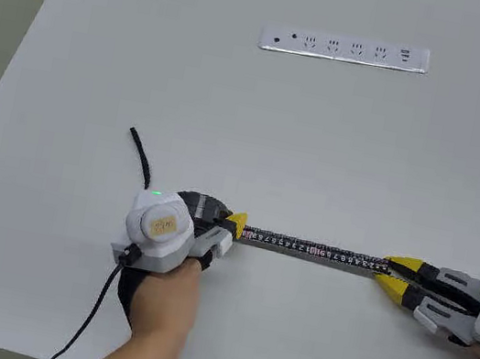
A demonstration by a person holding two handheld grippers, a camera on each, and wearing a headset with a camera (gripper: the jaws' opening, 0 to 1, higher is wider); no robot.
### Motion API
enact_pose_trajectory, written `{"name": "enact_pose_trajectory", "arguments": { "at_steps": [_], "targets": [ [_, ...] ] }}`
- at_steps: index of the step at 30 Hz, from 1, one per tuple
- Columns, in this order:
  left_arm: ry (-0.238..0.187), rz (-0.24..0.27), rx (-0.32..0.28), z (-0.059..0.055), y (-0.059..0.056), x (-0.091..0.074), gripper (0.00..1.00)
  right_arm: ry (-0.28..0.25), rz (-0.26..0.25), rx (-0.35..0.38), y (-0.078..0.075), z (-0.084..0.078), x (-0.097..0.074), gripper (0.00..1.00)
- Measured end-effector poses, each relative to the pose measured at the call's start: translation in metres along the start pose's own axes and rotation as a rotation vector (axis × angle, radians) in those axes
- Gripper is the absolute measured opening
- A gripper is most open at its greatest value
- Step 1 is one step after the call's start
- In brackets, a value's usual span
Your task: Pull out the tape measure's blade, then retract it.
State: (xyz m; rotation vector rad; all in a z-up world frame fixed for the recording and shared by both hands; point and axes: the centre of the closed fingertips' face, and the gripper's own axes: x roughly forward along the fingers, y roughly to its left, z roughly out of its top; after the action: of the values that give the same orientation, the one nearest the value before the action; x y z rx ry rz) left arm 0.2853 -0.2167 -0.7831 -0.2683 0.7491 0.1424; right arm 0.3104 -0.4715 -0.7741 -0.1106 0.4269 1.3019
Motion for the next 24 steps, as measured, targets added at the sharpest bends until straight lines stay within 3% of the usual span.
{"name": "enact_pose_trajectory", "arguments": {
  "at_steps": [8,24],
  "targets": [
    [0.000,-0.001,0.000,0.000,0.000,0.001,0.73,0.001,0.033,0.001,0.003,0.003,0.007,0.11],
    [-0.002,-0.003,-0.005,0.000,0.000,0.001,0.73,0.001,0.052,-0.010,0.006,0.006,0.018,0.10]
  ]
}}
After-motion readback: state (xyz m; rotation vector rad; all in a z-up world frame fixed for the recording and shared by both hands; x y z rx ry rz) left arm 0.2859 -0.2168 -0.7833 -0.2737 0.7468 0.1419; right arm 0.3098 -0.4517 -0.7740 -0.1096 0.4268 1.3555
